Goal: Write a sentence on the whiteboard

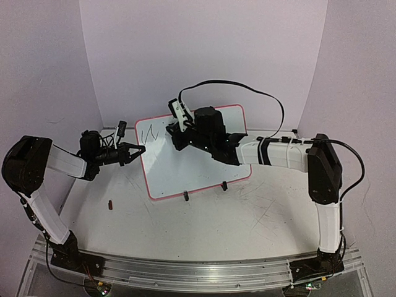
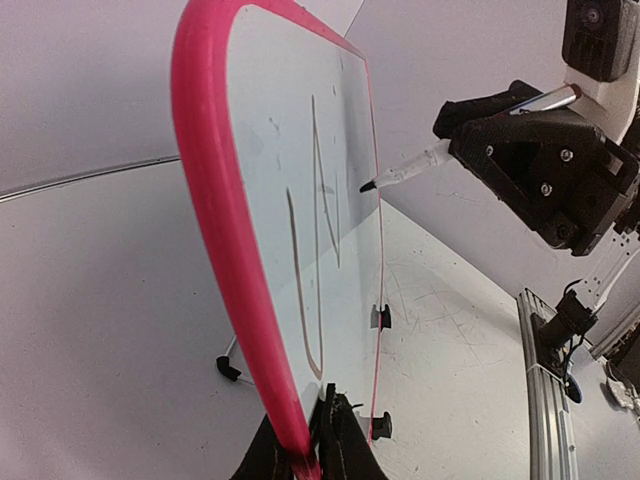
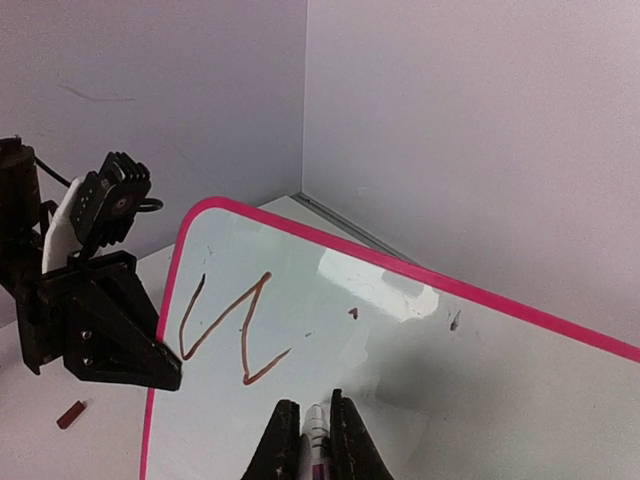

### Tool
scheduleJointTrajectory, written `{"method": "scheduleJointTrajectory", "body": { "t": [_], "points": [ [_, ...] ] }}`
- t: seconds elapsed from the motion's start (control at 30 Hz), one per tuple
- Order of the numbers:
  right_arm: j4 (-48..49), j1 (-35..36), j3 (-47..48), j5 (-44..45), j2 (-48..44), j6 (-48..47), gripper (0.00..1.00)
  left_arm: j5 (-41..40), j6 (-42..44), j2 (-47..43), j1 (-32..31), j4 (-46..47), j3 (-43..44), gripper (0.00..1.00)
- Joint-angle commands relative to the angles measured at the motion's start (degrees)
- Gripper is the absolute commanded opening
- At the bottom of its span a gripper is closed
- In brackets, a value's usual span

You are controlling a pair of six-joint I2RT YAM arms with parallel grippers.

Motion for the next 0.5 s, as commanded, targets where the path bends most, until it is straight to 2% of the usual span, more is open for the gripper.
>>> {"method": "scheduleJointTrajectory", "body": {
  "t": [0.0, 0.47],
  "points": [
    [2.14, 0.08, 3.93, 3.37, 1.54, 0.06, 0.0, -5.19, 6.57, -0.6, -0.1, 0.21, 0.12, 0.0],
    [1.61, 0.05, 7.42, 4.58, 4.26, -0.75, 0.0, -5.03, 6.69, -0.91, -0.11, -0.02, 0.03, 0.0]
  ]
}}
